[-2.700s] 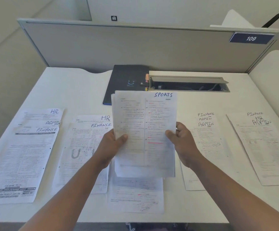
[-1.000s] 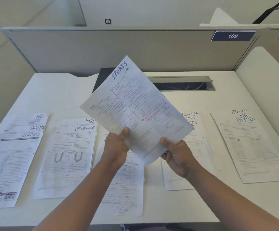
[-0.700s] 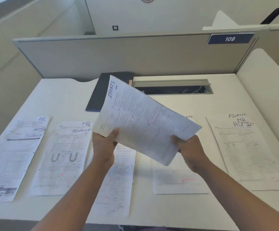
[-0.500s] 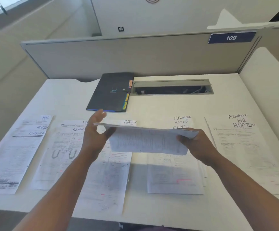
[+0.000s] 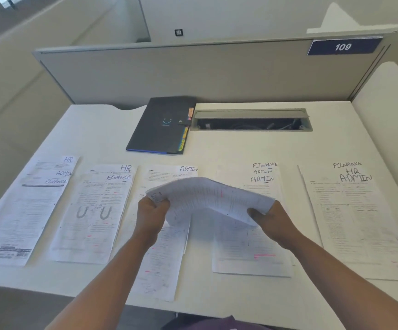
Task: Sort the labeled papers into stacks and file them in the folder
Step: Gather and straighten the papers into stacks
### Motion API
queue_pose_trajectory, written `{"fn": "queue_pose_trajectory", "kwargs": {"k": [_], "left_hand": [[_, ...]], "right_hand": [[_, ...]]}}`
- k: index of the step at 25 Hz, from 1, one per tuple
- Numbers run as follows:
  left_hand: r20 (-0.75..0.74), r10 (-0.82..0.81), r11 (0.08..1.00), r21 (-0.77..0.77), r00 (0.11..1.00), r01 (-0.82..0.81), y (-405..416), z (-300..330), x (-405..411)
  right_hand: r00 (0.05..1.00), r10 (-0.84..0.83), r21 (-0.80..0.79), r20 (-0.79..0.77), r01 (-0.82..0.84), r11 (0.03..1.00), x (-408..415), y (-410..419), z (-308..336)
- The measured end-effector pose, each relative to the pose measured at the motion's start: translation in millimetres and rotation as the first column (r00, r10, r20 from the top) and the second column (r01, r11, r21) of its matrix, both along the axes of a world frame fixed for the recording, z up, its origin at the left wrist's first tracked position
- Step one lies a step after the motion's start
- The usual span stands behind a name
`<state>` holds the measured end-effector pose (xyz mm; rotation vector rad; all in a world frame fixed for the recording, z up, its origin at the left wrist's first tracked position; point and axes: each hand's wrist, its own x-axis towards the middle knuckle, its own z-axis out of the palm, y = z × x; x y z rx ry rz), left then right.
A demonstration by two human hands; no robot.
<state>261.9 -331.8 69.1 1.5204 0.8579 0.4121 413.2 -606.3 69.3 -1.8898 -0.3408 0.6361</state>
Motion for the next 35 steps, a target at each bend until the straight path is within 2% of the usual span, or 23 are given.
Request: {"fn": "queue_pose_trajectory", "kwargs": {"k": [8, 11, 13, 14, 16, 17, 18, 19, 20, 21, 22, 24, 25, 27, 28, 29, 30, 32, 33, 34, 35], "left_hand": [[-0.029, -0.004, 0.992, -0.128, 1.0, 0.0, 2, -18, 2], [-0.062, -0.022, 0.999, -0.027, 0.998, 0.02, 6, -10, 8], [-0.098, -0.042, 0.993, 0.102, 0.994, 0.052, 16, 8, 16], [-0.125, -0.074, 0.98, 0.177, 0.989, 0.096, 22, 22, 21], [-0.22, -0.196, 0.9, 0.346, 0.956, 0.264, 37, 54, 34], [-0.285, -0.269, 0.821, 0.431, 0.92, 0.373, 42, 71, 41], [-0.352, -0.337, 0.727, 0.492, 0.873, 0.479, 44, 87, 50], [-0.412, -0.394, 0.642, 0.517, 0.822, 0.567, 43, 102, 58], [-0.458, -0.442, 0.582, 0.508, 0.771, 0.635, 41, 115, 66], [-0.494, -0.474, 0.54, 0.491, 0.729, 0.684, 37, 125, 74], [-0.522, -0.489, 0.506, 0.483, 0.699, 0.715, 34, 133, 81], [-0.576, -0.49, 0.446, 0.479, 0.654, 0.756, 28, 141, 91], [-0.606, -0.488, 0.427, 0.462, 0.628, 0.777, 27, 142, 95], [-0.648, -0.509, 0.409, 0.396, 0.566, 0.822, 24, 144, 100], [-0.647, -0.53, 0.412, 0.37, 0.549, 0.833, 21, 142, 102], [-0.63, -0.531, 0.422, 0.384, 0.567, 0.821, 17, 138, 105], [-0.6, -0.484, 0.437, 0.465, 0.637, 0.77, 13, 132, 107], [-0.485, -0.227, 0.498, 0.688, 0.845, 0.529, 2, 116, 103], [-0.407, -0.099, 0.576, 0.721, 0.908, 0.385, -4, 105, 97], [-0.348, -0.025, 0.694, 0.669, 0.937, 0.267, -9, 94, 90], [-0.306, -0.017, 0.828, 0.53, 0.952, 0.185, -14, 82, 82]], "right_hand": [[0.999, -0.018, 0.058, -0.039, 0.02, 0.998, 0, 7, -7], [0.998, -0.03, 0.055, -0.058, 0.033, 0.998, 6, 6, -5], [0.994, -0.091, 0.135, -0.057, 0.098, 0.986, 11, 5, 5], [0.987, -0.162, 0.185, -0.027, 0.164, 0.969, 14, 5, 14], [0.931, -0.278, 0.18, 0.235, 0.239, 0.954, 21, 6, 36], [0.886, -0.224, 0.122, 0.407, 0.19, 0.974, 25, 7, 48], [0.843, -0.099, 0.036, 0.529, 0.094, 0.995, 28, 11, 62], [0.827, 0.064, -0.058, 0.558, -0.038, 0.998, 30, 16, 73], [0.846, 0.222, -0.121, 0.484, -0.187, 0.975, 30, 23, 82], [0.882, 0.331, -0.077, 0.334, -0.324, 0.943, 27, 29, 89], [0.905, 0.386, 0.065, 0.179, -0.402, 0.913, 23, 34, 94], [0.924, 0.382, 0.318, 0.034, -0.372, 0.872, 18, 36, 95], [0.933, 0.359, 0.354, 0.007, -0.339, 0.872, 17, 35, 93], [0.951, 0.309, 0.305, -0.005, -0.293, 0.906, 15, 34, 87], [0.96, 0.28, 0.246, -0.007, -0.27, 0.931, 16, 34, 81], [0.97, 0.242, 0.199, -0.015, -0.234, 0.952, 16, 35, 75], [0.98, 0.194, 0.189, -0.035, -0.184, 0.965, 16, 36, 71], [0.991, 0.061, 0.248, -0.122, -0.029, 0.968, 18, 37, 65], [0.983, -0.003, 0.275, -0.184, 0.055, 0.96, 20, 36, 63], [0.967, -0.06, 0.29, -0.246, 0.133, 0.948, 22, 33, 60], [0.949, -0.098, 0.291, -0.301, 0.189, 0.938, 23, 31, 57]]}}
